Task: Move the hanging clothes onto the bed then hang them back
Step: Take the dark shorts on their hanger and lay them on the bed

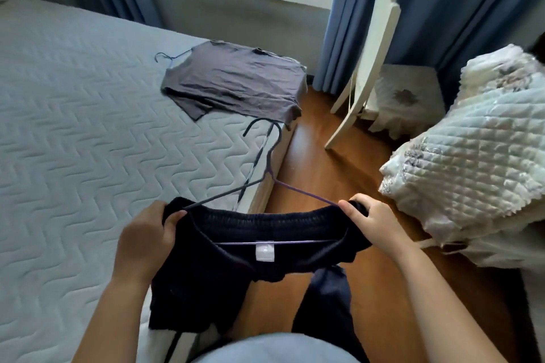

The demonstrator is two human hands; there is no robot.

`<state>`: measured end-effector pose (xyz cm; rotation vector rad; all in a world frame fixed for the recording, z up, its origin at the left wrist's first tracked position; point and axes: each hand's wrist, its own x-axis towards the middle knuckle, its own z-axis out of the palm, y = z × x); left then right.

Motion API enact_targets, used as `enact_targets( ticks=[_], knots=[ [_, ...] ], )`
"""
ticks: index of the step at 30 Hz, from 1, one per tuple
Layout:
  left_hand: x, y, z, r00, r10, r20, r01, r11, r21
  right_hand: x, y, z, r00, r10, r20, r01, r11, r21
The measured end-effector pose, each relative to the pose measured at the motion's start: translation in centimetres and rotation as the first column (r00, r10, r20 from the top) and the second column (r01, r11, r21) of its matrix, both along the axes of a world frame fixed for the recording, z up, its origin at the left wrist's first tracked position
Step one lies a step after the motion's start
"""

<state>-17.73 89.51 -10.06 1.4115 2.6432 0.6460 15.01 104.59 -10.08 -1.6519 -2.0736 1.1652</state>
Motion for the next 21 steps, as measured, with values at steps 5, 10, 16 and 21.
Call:
enact_targets(
  ticks=[5, 10, 16, 21],
  knots=[
    [3.5, 8.4, -0.1, 0.980, 0.194, 0.030, -0.194, 0.981, -0.003, 0.8, 13.3, 1.2, 0.985, 0.172, 0.014, -0.172, 0.985, 0.025],
    [5.3, 13.1, 1.8, 0.935, 0.354, 0.020, -0.354, 0.935, -0.016, -1.6, 24.5, 2.7, 0.944, 0.328, 0.024, -0.328, 0.945, 0.008],
    [5.1, 12.8, 1.1, 0.755, 0.651, 0.075, -0.649, 0.759, -0.059, -12.7, 31.1, 2.0, 0.778, 0.621, 0.096, -0.627, 0.776, 0.065],
    [2.4, 13.9, -1.3, 0.612, 0.785, 0.100, -0.781, 0.619, -0.080, -21.7, 34.6, 1.1, 0.615, 0.779, 0.120, -0.788, 0.613, 0.059]
  ],
)
